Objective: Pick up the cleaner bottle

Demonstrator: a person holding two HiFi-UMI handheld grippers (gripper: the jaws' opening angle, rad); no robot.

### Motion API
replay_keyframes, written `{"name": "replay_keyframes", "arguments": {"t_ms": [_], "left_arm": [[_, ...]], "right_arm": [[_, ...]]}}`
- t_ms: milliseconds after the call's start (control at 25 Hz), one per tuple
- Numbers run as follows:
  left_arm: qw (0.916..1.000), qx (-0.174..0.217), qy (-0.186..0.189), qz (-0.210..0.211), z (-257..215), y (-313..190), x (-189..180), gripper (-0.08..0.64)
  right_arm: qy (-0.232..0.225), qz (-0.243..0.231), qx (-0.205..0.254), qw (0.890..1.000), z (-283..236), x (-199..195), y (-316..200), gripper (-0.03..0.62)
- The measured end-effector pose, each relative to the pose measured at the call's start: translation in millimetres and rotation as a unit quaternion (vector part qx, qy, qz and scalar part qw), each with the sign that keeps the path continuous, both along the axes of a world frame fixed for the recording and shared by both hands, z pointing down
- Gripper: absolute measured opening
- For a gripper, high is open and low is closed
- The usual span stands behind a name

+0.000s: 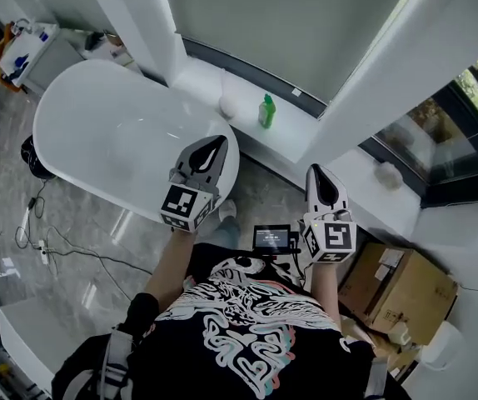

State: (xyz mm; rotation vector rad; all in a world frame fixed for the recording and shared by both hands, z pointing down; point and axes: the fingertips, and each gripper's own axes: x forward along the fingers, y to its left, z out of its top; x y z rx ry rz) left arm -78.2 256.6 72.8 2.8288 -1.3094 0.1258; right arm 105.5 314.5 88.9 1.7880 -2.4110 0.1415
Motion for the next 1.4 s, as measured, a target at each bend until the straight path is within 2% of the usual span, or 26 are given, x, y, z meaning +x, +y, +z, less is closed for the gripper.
{"name": "replay_keyframes", "arguments": {"t_ms": [360, 720, 960, 1080, 1200, 1400], "left_arm": [[0.9997, -0.014, -0.004, 0.018, 12.5, -113.7, -7.7, 0.018], [0.9987, -0.044, -0.005, 0.026, 37.1, -191.8, -32.3, 0.018], [0.9979, -0.057, 0.006, 0.032, 52.7, -223.4, -37.0, 0.018], [0.9977, -0.059, 0.01, 0.033, 58.7, -235.9, -42.6, 0.018], [0.9976, -0.058, 0.009, 0.036, 62.0, -245.7, -45.2, 0.018], [0.9971, -0.069, 0.01, 0.032, 69.8, -258.4, -50.1, 0.018]], "right_arm": [[0.0, 0.02, -0.02, 1.0, 13.0, -11.5, -105.7, 0.029], [0.002, 0.035, -0.026, 0.999, 26.7, -26.6, -180.9, 0.029], [-0.003, 0.043, -0.042, 0.998, 41.3, -30.1, -202.9, 0.029], [-0.003, 0.028, -0.053, 0.998, 52.9, -42.5, -209.5, 0.029], [0.001, 0.017, -0.052, 0.998, 55.8, -49.9, -216.5, 0.029], [-0.001, 0.027, -0.054, 0.998, 60.7, -48.4, -232.8, 0.029]]}}
